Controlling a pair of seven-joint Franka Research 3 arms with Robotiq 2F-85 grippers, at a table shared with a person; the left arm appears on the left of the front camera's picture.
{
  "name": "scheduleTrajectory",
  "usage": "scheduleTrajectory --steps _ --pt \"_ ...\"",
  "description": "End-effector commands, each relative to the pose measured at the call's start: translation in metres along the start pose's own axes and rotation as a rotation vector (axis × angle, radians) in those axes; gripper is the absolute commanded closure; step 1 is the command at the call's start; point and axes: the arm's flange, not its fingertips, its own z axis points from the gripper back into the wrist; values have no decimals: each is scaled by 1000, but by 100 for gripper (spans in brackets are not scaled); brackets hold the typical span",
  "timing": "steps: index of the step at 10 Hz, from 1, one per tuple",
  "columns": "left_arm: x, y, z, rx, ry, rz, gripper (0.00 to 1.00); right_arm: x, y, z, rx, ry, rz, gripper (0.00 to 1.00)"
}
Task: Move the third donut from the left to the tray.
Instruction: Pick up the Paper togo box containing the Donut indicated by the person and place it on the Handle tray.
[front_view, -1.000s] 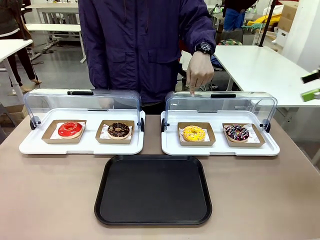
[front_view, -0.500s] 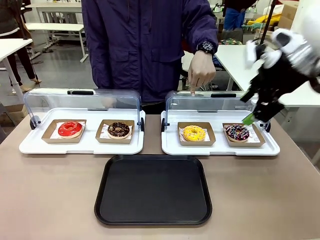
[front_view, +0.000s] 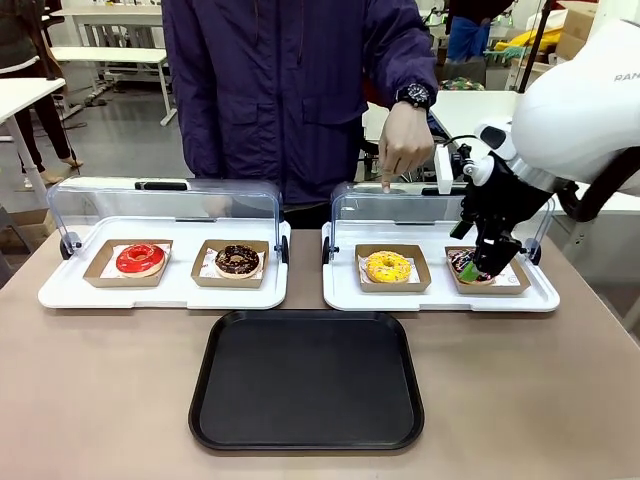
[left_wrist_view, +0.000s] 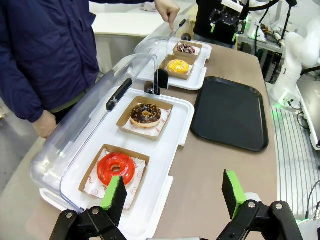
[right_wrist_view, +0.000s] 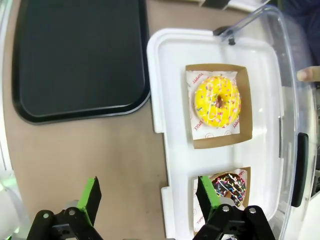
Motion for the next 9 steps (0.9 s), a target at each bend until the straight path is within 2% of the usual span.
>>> scheduleTrajectory --steps 1,5,9 --pt "2 -3 1 -6 11 -1 0 5 6 10 -11 13 12 0" --pt "2 -3 1 -6 11 -1 0 5 4 8 -9 -10 16 0" --pt "2 -3 1 -6 11 -1 0 9 -29 -47 -18 62 44 0"
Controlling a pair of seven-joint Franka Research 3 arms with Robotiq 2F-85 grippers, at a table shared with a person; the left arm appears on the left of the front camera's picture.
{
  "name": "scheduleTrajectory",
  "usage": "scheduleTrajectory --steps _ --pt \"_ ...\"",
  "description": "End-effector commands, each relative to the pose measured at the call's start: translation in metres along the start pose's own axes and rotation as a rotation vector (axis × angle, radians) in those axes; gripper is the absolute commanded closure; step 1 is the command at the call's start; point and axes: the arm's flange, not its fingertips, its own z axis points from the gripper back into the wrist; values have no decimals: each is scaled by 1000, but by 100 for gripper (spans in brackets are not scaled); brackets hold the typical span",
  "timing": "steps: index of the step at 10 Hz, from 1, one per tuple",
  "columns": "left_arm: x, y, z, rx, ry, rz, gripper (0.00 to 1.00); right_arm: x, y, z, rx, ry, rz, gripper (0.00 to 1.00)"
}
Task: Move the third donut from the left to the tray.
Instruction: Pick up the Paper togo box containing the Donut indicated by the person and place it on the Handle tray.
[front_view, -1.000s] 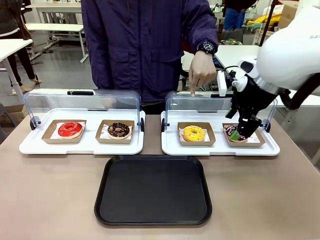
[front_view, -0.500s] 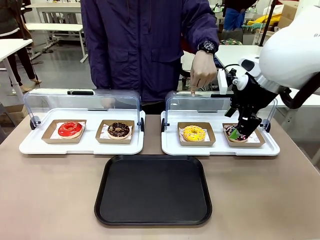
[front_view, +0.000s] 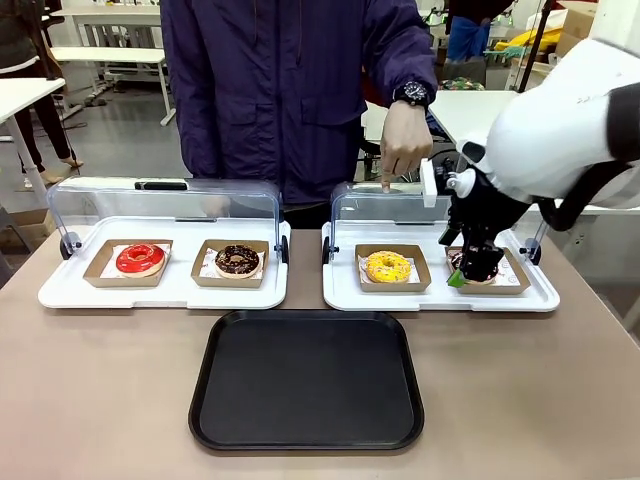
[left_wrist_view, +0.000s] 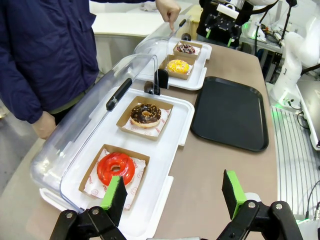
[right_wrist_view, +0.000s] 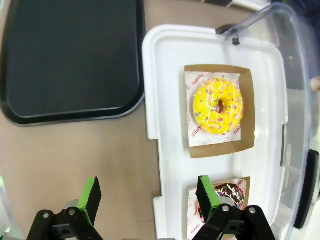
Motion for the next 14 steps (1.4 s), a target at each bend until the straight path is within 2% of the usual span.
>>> scheduleTrajectory --steps 1,7,14 --pt "2 -3 1 -6 11 -1 0 4 -22 -21 -43 52 25 0" --pt "2 -3 1 -6 11 -1 0 8 -49 -87 -55 73 84 0" --pt "2 -3 1 -6 11 -1 0 2 -58 -112 -115 114 77 0"
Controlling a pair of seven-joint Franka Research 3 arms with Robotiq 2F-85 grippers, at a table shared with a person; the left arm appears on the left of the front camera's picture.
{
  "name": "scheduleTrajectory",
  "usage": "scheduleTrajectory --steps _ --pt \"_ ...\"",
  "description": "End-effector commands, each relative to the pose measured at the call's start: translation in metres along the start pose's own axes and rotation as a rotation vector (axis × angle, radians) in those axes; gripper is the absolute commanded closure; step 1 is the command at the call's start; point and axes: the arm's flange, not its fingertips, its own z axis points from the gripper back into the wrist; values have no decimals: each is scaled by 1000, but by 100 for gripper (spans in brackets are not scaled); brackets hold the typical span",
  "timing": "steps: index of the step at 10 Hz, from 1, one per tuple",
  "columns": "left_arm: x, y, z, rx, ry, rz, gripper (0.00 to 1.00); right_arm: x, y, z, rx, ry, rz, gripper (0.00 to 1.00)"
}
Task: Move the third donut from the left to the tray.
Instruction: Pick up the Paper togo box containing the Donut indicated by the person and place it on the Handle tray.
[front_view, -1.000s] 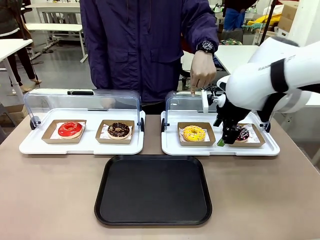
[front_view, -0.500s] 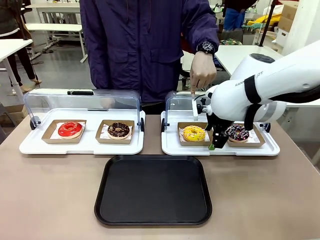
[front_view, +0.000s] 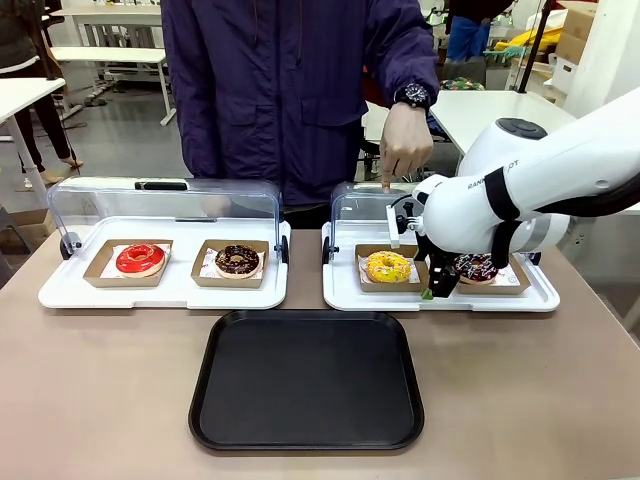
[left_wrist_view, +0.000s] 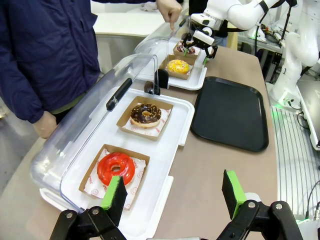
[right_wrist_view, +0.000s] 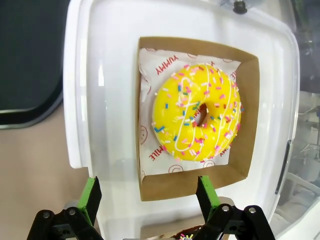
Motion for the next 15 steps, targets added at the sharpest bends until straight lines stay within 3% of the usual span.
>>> scheduleTrajectory --steps 1,9,10,11,12,13,15 --pt "2 -3 1 -6 11 -1 0 6 -6 -7 -25 28 -18 0" --pt "2 -3 1 -6 11 -1 0 5 -13 -22 -13 52 -36 0" --pt "2 -3 1 -6 11 -1 0 3 -13 -22 -10 56 -39 24" --pt "2 -3 1 -6 11 -1 0 4 -12 -23 6 56 -36 59" --pt "2 -3 1 -6 11 -1 0 4 -13 -23 18 64 -34 83" --pt "2 -3 1 -6 11 -1 0 4 -12 -23 25 65 -33 100" --pt "2 -3 1 -6 11 -1 0 4 -12 -24 36 70 -30 100"
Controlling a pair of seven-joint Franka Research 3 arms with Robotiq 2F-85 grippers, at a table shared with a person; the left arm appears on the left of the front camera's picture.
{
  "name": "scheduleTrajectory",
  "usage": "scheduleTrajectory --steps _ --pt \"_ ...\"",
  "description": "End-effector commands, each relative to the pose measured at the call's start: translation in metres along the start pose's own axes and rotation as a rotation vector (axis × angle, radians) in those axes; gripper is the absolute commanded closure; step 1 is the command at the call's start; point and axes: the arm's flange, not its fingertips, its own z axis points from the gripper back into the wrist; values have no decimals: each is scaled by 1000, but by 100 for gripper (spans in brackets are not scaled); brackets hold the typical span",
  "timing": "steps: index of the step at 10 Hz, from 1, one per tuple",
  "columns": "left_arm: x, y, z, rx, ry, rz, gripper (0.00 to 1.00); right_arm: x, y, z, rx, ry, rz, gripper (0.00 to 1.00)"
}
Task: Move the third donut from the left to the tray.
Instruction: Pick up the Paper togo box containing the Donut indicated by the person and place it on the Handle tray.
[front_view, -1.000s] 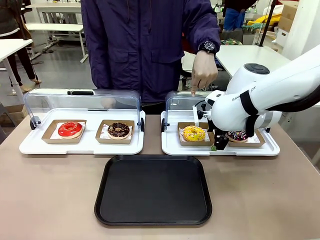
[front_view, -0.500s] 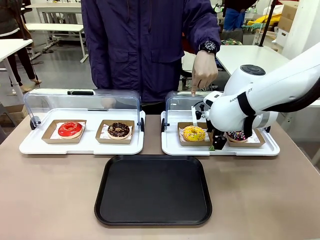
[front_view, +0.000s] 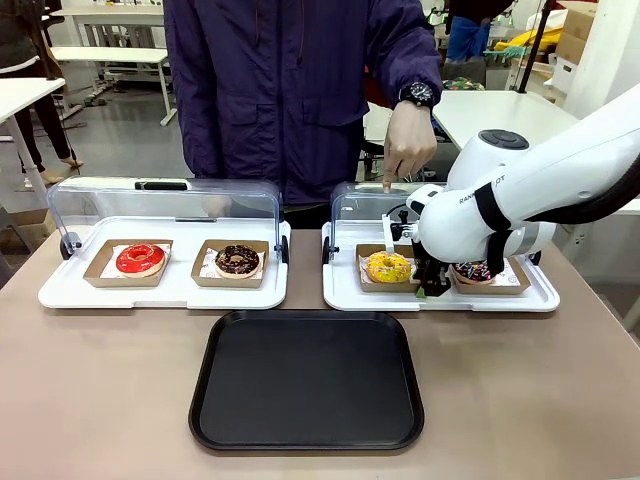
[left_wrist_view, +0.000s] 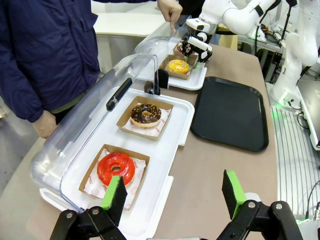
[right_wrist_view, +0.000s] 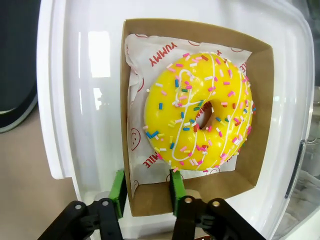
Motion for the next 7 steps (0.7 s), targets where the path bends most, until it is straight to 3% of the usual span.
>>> scheduleTrajectory --steps 1,2,6,7 --pt "2 -3 1 -6 11 -1 0 4 -4 1 13 32 -8 95" --pt "2 -3 1 -6 11 -1 0 4 -5 1 20 33 -8 100" --pt "2 -3 1 -6 11 -1 0 2 -5 1 26 53 -10 100" --pt "2 -3 1 -6 11 -1 0 2 -7 3 29 11 -21 100"
